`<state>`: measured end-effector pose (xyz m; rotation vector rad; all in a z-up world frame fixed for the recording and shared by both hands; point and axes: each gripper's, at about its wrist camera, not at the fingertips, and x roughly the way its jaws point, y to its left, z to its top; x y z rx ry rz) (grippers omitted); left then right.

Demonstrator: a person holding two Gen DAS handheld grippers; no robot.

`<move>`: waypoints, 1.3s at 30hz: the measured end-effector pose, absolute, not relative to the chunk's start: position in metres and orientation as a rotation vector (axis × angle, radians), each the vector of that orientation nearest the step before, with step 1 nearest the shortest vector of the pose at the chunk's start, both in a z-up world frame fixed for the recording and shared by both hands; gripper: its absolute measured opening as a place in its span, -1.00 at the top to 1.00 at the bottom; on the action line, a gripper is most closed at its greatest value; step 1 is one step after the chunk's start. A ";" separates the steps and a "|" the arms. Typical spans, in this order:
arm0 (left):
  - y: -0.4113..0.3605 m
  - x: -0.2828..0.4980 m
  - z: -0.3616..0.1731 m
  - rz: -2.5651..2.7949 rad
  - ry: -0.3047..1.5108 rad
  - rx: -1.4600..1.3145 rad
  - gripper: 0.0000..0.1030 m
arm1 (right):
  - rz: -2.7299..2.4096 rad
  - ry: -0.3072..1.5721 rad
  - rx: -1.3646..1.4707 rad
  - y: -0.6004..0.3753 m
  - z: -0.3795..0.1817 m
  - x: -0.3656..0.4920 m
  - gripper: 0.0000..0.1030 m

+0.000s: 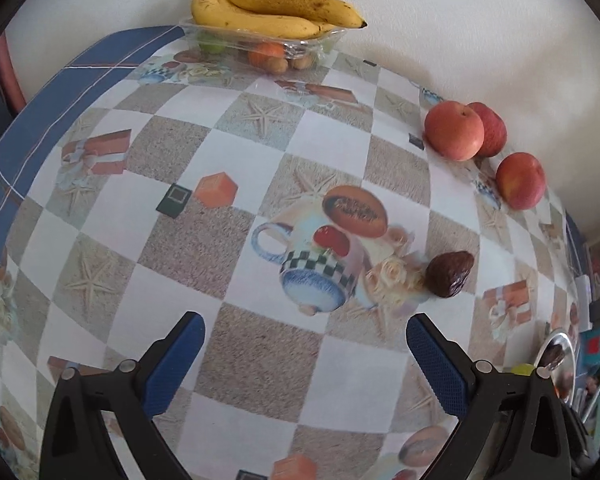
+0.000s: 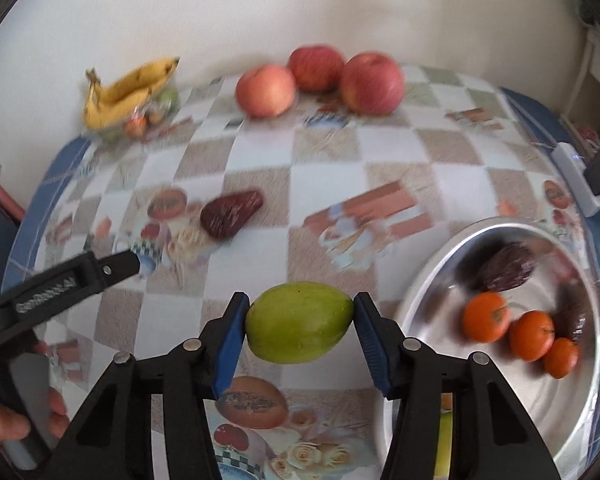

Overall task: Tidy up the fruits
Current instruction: 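Grasp a green pear with the right tool while the left tool grasps a dark date, then carry the pear and date over the steel plate and open both tools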

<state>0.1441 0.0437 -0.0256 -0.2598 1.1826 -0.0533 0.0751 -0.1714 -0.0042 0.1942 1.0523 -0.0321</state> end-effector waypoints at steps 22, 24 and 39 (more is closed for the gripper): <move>-0.050 0.182 -0.024 -0.319 1.174 -0.283 0.23 | -0.105 0.981 0.282 -0.247 0.012 0.055 -0.08; -0.052 0.171 -0.015 -0.338 1.162 -0.287 0.23 | -0.100 0.981 0.290 -0.247 0.015 0.049 -0.08; -0.128 0.065 0.016 -0.608 1.172 -0.146 0.22 | -0.220 1.072 0.402 -0.298 -0.011 -0.007 -0.08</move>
